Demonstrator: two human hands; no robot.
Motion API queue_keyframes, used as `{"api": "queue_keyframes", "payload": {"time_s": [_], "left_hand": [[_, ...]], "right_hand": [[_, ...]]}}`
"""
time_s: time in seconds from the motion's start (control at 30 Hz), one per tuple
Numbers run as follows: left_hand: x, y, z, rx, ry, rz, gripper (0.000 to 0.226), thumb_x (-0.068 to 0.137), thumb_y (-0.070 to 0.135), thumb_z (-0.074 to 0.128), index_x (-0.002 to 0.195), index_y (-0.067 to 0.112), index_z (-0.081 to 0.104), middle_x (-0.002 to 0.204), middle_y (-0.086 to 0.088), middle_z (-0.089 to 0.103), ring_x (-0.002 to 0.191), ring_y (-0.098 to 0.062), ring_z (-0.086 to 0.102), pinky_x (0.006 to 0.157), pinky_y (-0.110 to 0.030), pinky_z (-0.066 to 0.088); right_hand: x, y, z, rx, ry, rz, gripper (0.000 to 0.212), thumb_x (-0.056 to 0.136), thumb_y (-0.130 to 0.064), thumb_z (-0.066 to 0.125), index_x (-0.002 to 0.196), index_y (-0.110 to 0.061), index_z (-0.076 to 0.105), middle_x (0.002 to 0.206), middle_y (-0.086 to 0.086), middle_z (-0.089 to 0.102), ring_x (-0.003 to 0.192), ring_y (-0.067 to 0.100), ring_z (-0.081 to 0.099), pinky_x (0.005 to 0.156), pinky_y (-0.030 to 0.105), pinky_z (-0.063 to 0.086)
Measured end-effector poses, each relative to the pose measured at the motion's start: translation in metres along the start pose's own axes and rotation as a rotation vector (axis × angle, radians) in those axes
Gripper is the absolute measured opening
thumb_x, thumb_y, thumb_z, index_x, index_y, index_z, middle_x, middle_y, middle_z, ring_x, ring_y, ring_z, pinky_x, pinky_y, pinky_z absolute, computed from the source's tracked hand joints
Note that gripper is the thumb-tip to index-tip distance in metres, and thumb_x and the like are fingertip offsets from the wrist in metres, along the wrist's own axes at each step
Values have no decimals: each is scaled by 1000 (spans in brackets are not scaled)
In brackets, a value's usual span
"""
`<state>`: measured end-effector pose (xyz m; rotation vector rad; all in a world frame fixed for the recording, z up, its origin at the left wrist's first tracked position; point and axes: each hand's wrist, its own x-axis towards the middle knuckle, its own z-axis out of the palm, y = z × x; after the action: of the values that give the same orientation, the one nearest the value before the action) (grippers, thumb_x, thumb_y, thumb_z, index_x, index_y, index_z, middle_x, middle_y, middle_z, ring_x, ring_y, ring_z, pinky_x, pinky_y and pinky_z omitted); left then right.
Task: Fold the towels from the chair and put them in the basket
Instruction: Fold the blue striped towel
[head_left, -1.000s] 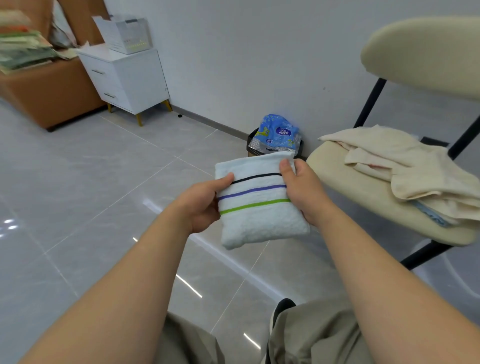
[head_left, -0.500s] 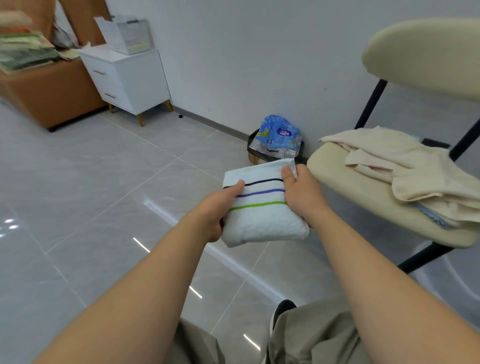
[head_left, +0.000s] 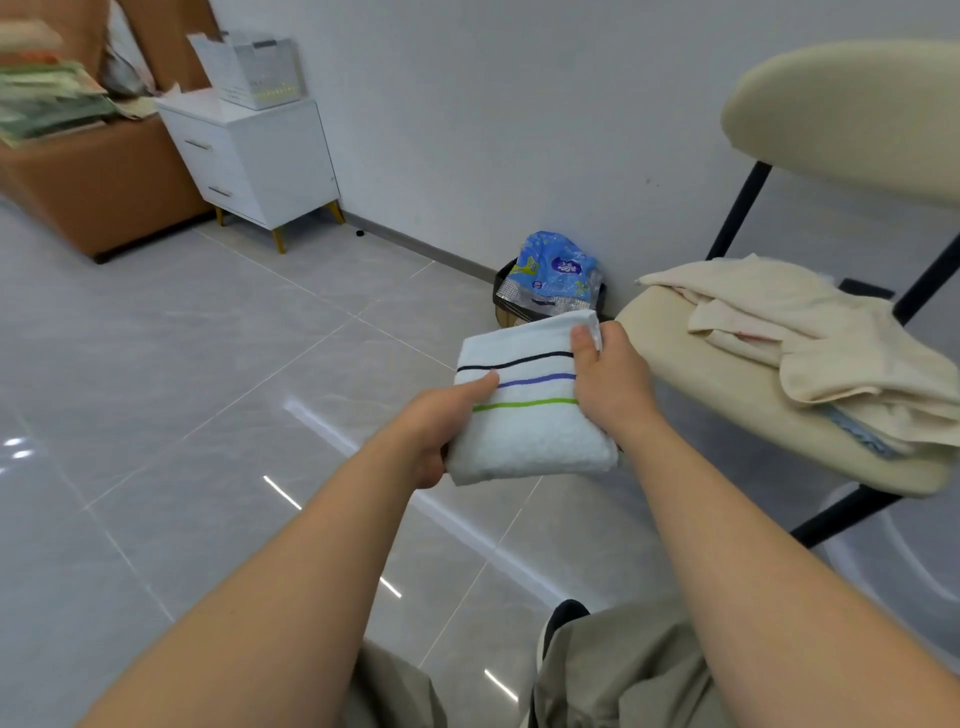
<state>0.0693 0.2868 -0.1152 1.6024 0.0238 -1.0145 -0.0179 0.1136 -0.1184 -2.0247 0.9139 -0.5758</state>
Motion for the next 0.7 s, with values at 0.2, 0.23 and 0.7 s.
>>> {"api": "queue_keyframes", "payload": {"time_s": [0.2, 0.23, 0.7], "left_hand": [[7, -6, 9, 226, 349, 393, 29, 97, 48, 54, 109, 22, 57, 105, 1, 65, 88, -14, 61, 84, -38, 54], [7, -6, 11, 258, 355, 418, 29, 97, 48, 52, 108, 22, 56, 102, 1, 64, 85, -12, 59, 81, -36, 51], [5, 4, 5, 193, 260, 382, 31, 92, 49, 63, 98, 19, 67, 96, -1, 74, 89, -21, 71, 75, -35, 58]], "right_hand": [[2, -4, 7, 273, -248, 283, 52, 92, -63, 51, 117, -18, 60, 111, 0, 69, 97, 20, 68, 88, 41, 57], [1, -4, 8, 217, -235, 267, 54, 92, -64, 50, 117, -17, 60, 113, 1, 68, 99, 22, 67, 90, 41, 56], [0, -5, -2, 68, -42, 1, 27, 103, -44, 47, 105, -17, 50, 106, 5, 63, 85, 19, 56, 68, 31, 36]]}}
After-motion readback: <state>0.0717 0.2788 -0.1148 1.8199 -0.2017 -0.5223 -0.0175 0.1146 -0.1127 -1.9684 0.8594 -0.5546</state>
